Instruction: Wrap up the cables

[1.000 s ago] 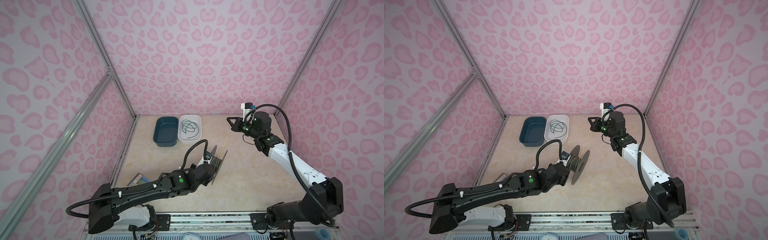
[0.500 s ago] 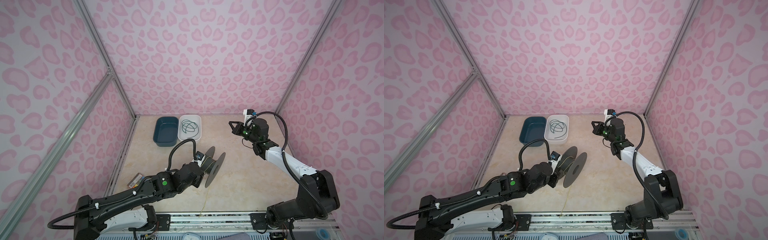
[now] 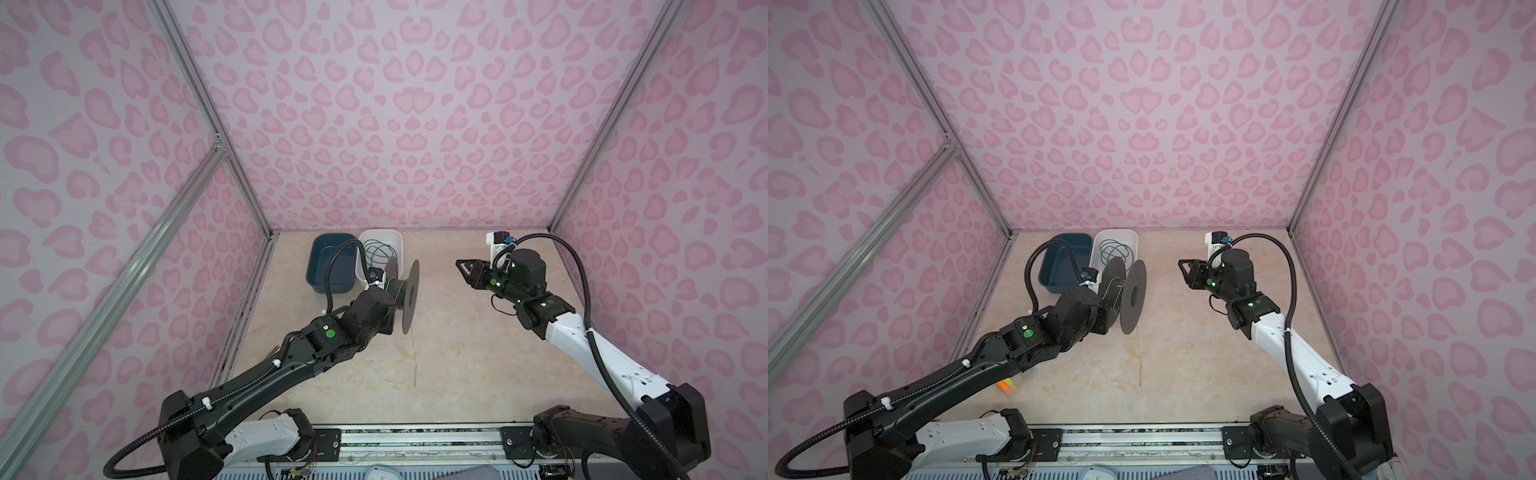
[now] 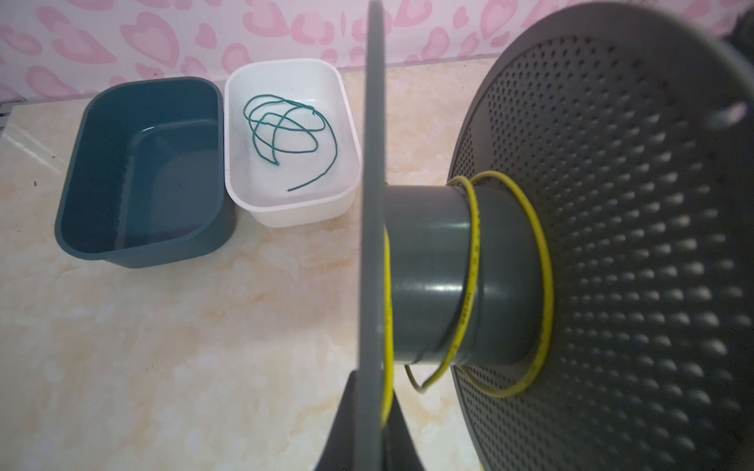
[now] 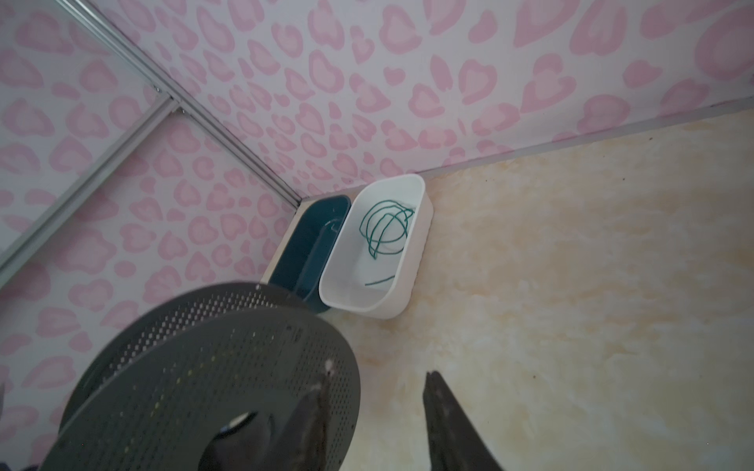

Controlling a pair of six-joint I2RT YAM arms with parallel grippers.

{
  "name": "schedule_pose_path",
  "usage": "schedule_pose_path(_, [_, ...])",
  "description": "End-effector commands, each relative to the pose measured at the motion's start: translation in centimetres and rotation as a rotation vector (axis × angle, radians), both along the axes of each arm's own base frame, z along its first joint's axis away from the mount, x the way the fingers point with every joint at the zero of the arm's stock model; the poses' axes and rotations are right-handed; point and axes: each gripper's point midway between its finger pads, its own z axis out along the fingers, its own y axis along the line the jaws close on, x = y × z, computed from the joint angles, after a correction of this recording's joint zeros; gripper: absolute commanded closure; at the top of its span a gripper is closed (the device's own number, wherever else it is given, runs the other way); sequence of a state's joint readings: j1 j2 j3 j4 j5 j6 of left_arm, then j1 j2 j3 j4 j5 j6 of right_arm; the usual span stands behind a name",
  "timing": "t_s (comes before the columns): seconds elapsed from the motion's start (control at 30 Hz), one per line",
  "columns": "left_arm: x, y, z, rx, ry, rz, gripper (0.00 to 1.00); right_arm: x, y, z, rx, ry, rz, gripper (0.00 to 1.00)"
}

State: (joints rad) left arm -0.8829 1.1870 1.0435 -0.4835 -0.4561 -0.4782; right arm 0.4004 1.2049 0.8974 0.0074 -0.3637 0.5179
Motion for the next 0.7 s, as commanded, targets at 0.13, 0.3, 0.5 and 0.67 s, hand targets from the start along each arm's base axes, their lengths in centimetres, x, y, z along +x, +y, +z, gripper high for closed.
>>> schedule_pose_path(0.13, [2.6,0.0,0.6,-0.025,-0.025,0.119,0.96,-10.5,4.7,-10.3,-0.109,0.282,0.325,0.61])
schedule_pose_path(0.3, [3.2,0.1,0.4,-0.046,-0.017,0.135,0.96,-15.3,6.9,-14.5,-0.22,0.306,0.438,0.62])
schedule_pose_path(0.5, [3.5,0.2,0.6,-0.071,-0.019,0.144,0.96,-16.8,8.4,-18.5,-0.241,0.391,0.452,0.72])
schedule_pose_path(0.67, [3.4,0.1,0.5,-0.094,-0.012,0.14,0.96,-15.8,9.1,-19.7,-0.266,0.393,0.416,0.76])
